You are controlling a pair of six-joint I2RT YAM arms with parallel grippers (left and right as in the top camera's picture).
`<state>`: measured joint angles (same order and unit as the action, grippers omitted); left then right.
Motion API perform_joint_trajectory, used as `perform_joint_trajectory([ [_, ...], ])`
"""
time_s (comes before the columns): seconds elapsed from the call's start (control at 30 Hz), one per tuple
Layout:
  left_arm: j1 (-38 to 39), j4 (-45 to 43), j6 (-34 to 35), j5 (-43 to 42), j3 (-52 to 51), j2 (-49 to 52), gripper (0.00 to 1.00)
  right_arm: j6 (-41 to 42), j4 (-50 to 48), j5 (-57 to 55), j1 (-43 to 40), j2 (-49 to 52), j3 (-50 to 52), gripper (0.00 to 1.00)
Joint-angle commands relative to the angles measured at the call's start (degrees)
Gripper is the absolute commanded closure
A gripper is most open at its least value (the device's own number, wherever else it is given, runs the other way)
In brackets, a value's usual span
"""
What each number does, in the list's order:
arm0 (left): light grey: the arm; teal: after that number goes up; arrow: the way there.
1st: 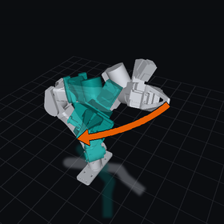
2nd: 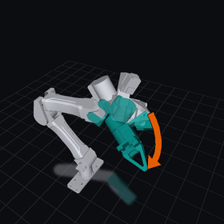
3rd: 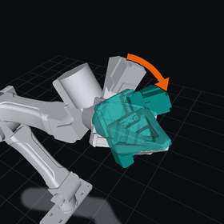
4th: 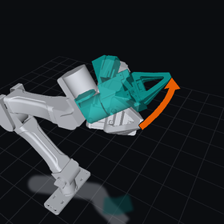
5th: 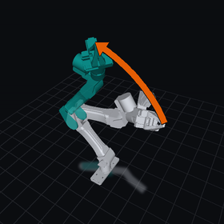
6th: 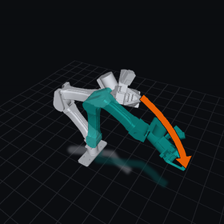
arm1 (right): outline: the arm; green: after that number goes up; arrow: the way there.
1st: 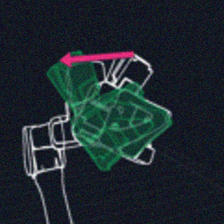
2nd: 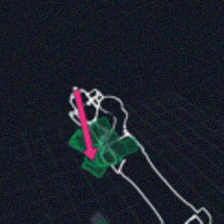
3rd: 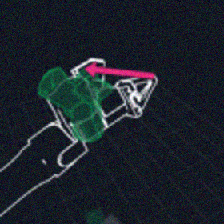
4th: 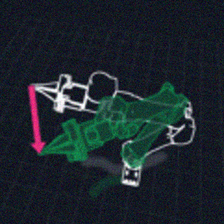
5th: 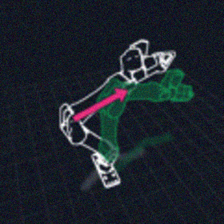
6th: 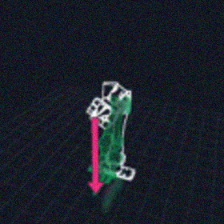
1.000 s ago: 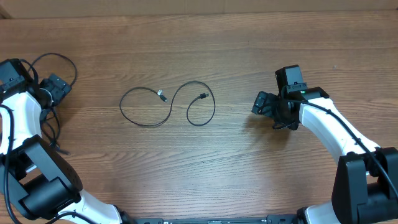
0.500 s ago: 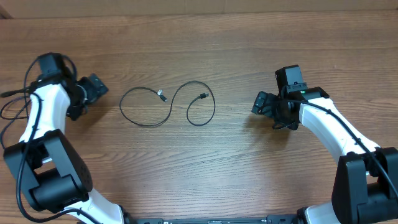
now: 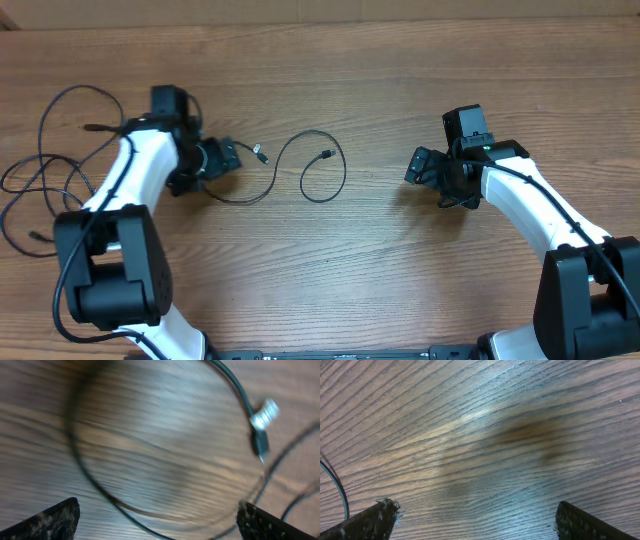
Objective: Untangle cables
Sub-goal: 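Swing the left gripper right over the remaining center cable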
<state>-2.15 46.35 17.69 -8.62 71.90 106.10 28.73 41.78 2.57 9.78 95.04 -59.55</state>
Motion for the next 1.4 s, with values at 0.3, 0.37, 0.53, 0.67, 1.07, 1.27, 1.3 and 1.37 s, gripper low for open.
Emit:
perform_joint_trajectory([
  [0.3, 13.1, 0.4, -6.2, -0.9, -3.2, 0.5, 0.12, 0.4, -0.1, -0.6, 0.0, 0.2, 0.3, 0.00],
  [0.37, 14.4, 0.4, -6.2, -0.9, -3.3, 0.5, 0.13, 0.4, -0.1, -0.6, 0.0, 0.2, 0.3, 0.00],
  [0.53, 16.8, 0.3, -6.2, -0.9, -3.3, 0.5, 0.00, 0.4, -0.1, -0.6, 0.0, 0.2, 0.3, 0.00],
  [0.67, 17.8, 0.0, -6.2, -0.9, -3.3, 0.5, 0.01, 0.4, -0.1, -0.6, 0.0, 0.2, 0.3, 0.00],
  [1.07, 18.0, 0.3, -15.2, -0.8, -3.3, 0.5, 0.01, 0.4, -0.1, -0.6, 0.0, 0.2, 0.3, 0.00],
  [1.27, 17.9, 0.2, -18.5, 1.5, -3.3, 0.5, 0.01, 0.4, -0.1, -0.6, 0.0, 0.2, 0.3, 0.00],
  [1.3, 17.9, 0.1, -19.0, 1.8, -3.3, 0.5, 0.00, 0.4, -0.1, -0.6, 0.0, 0.2, 0.3, 0.00],
  [1.37, 17.9, -0.1, -19.5, 1.8, -3.3, 0.5, 0.00, 0.4, -0.1, -0.6, 0.0, 0.2, 0.3, 0.00],
])
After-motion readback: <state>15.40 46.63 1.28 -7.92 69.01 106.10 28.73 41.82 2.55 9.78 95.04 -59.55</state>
